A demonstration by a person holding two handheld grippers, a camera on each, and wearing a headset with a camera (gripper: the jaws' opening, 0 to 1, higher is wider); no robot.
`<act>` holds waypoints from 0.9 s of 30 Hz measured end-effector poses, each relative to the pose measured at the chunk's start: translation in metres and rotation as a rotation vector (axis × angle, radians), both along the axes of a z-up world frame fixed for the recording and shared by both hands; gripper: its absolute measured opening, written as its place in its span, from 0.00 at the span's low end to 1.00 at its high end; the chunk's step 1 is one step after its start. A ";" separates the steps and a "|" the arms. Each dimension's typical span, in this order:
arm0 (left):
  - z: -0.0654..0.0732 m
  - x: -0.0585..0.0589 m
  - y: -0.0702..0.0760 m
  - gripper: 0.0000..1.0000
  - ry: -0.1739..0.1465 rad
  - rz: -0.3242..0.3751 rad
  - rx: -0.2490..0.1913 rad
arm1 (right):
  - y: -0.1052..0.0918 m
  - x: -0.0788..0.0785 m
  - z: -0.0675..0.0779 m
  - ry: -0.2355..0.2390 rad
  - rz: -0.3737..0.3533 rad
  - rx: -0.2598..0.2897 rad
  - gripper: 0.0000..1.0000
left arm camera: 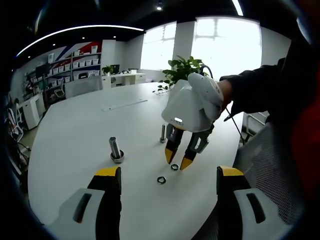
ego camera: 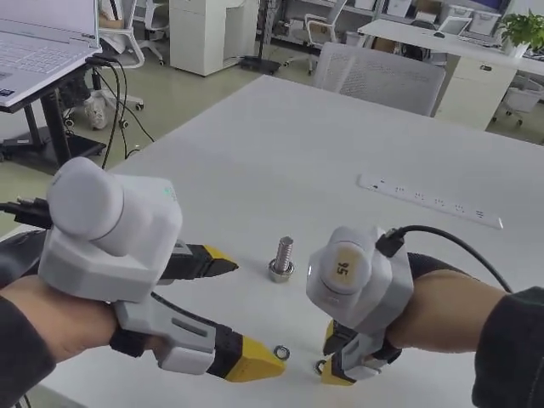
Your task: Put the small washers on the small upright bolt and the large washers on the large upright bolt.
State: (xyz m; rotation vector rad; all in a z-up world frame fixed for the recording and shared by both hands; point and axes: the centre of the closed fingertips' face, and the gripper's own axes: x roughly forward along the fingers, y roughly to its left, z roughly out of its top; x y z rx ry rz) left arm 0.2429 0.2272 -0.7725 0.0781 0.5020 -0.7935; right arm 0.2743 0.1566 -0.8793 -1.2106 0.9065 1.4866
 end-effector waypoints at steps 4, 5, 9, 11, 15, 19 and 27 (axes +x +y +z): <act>0.000 0.000 0.000 0.78 0.000 -0.002 0.000 | 0.000 -0.002 -0.001 0.002 0.003 -0.001 0.20; 0.000 -0.001 0.000 0.78 0.000 -0.003 0.001 | 0.000 -0.002 -0.001 0.003 0.003 0.001 0.19; 0.000 0.000 0.000 0.78 0.000 -0.002 0.001 | 0.001 -0.002 -0.001 0.003 0.006 0.001 0.18; 0.000 0.000 0.000 0.78 0.000 -0.002 0.000 | 0.001 -0.001 -0.002 0.008 0.003 0.002 0.18; 0.000 0.000 0.000 0.77 0.000 -0.002 0.000 | 0.001 0.000 -0.002 0.008 0.003 0.005 0.16; 0.001 0.001 0.000 0.77 0.000 0.000 -0.001 | 0.002 0.002 -0.001 0.009 0.004 0.006 0.15; 0.001 0.002 0.000 0.77 0.004 -0.001 0.001 | 0.001 0.003 0.000 0.006 0.006 0.008 0.14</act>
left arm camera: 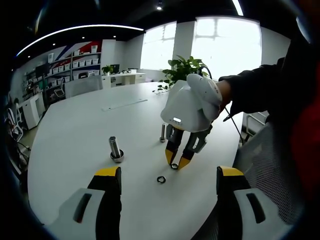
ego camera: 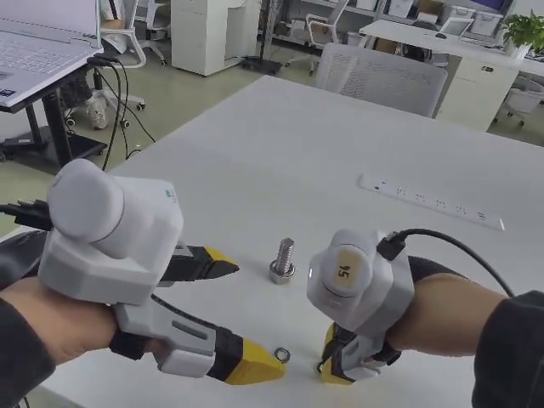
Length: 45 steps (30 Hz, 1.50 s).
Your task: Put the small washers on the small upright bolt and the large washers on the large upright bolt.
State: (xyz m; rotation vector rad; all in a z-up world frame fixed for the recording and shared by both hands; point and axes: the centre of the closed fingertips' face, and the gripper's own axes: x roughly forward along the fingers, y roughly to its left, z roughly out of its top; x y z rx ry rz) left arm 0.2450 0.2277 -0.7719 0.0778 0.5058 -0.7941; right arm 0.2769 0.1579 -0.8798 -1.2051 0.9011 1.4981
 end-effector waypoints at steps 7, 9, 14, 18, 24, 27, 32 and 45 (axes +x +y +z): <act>0.000 0.001 0.000 0.77 0.000 0.000 0.000 | -0.004 0.001 0.000 0.002 -0.004 -0.010 0.14; 0.000 0.001 0.000 0.77 0.000 0.000 0.001 | -0.006 0.001 0.001 0.004 -0.007 -0.010 0.14; -0.001 0.001 0.000 0.77 0.001 -0.002 0.001 | -0.012 0.004 0.002 0.001 -0.020 -0.016 0.14; 0.000 0.001 -0.001 0.77 0.001 -0.003 -0.001 | -0.018 0.006 0.003 0.000 -0.028 -0.021 0.14; -0.001 0.001 -0.001 0.77 0.002 -0.004 0.002 | -0.029 0.008 0.007 -0.006 -0.039 -0.027 0.14; 0.000 0.001 -0.001 0.77 0.001 -0.003 0.000 | -0.033 0.011 0.011 -0.007 -0.054 -0.023 0.14; 0.000 0.002 -0.001 0.77 0.002 -0.004 0.001 | -0.044 0.016 0.014 -0.009 -0.076 -0.024 0.14; -0.001 0.001 -0.001 0.77 0.005 -0.005 0.003 | -0.069 0.027 0.021 -0.018 -0.133 -0.027 0.14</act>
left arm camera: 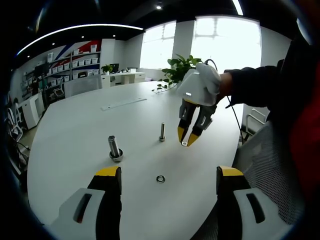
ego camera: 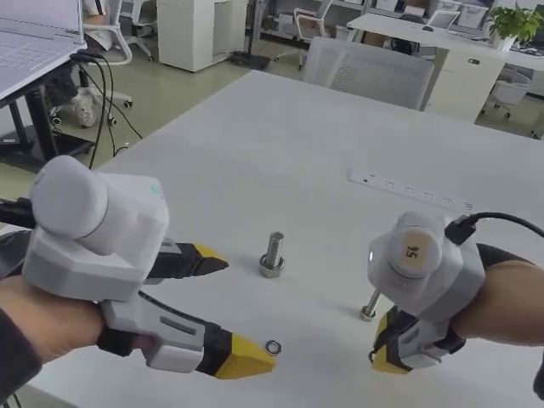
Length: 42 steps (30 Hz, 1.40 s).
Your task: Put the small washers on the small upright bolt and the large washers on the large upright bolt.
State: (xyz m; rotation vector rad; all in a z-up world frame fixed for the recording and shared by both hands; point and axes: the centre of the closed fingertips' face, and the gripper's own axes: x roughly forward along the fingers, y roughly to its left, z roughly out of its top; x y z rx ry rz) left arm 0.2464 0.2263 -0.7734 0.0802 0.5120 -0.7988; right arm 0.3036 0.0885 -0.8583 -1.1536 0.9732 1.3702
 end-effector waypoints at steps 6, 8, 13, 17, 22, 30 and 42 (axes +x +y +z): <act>0.000 -0.001 0.000 0.77 0.003 -0.001 0.000 | -0.010 0.010 0.006 -0.012 -0.027 -0.002 0.14; -0.001 -0.001 0.000 0.77 0.004 -0.002 0.001 | -0.012 0.014 0.009 -0.018 -0.035 -0.002 0.14; -0.001 -0.001 0.000 0.77 0.004 0.000 0.000 | -0.016 0.021 0.016 -0.028 -0.042 -0.003 0.14; -0.001 -0.001 0.001 0.77 0.005 0.001 0.002 | -0.016 0.025 0.022 -0.034 -0.038 -0.004 0.14; -0.001 -0.001 0.001 0.77 0.005 0.004 0.000 | -0.012 0.030 0.033 -0.051 -0.027 0.004 0.14; -0.002 -0.002 0.000 0.77 0.008 0.002 0.003 | -0.005 0.040 0.048 -0.083 -0.011 0.015 0.14; -0.001 -0.001 0.002 0.77 0.007 0.004 0.001 | 0.010 0.050 0.065 -0.119 0.022 0.018 0.14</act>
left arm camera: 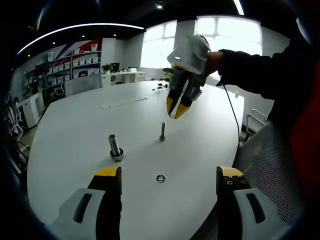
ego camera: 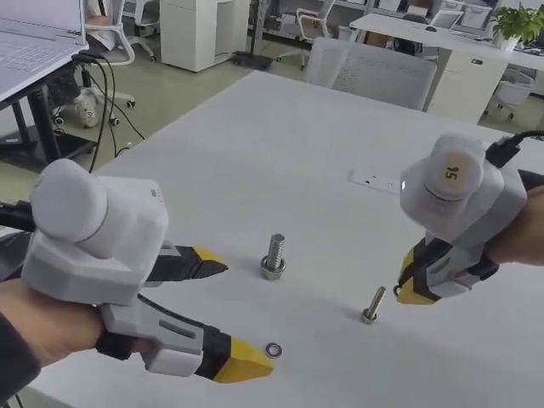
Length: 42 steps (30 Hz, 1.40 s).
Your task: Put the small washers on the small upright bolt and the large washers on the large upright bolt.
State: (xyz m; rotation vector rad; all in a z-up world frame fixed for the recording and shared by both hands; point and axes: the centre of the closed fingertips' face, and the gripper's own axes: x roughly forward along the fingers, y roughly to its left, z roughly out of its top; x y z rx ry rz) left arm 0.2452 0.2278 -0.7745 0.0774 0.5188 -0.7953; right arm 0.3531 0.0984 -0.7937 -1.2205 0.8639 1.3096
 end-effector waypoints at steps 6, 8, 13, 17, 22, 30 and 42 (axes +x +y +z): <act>0.000 0.001 0.000 0.77 0.003 0.001 -0.001 | 0.005 0.007 0.002 -0.008 0.010 -0.003 0.14; 0.000 0.001 0.001 0.77 0.003 0.003 -0.001 | 0.007 0.008 0.002 -0.009 0.015 -0.003 0.14; 0.000 0.001 0.001 0.77 0.005 0.007 -0.001 | 0.011 0.008 -0.003 -0.002 0.025 -0.009 0.14; 0.000 0.001 0.002 0.77 0.007 0.008 -0.001 | 0.012 0.009 -0.006 0.002 0.030 -0.015 0.14; -0.002 0.001 0.002 0.77 0.011 0.010 0.001 | 0.010 0.012 -0.012 0.008 0.029 -0.027 0.14; -0.003 0.000 0.002 0.77 0.016 0.011 0.002 | 0.011 0.012 -0.019 0.021 0.033 -0.032 0.14; -0.004 -0.001 0.003 0.76 0.021 0.010 0.002 | 0.012 0.013 -0.024 0.034 0.028 -0.031 0.14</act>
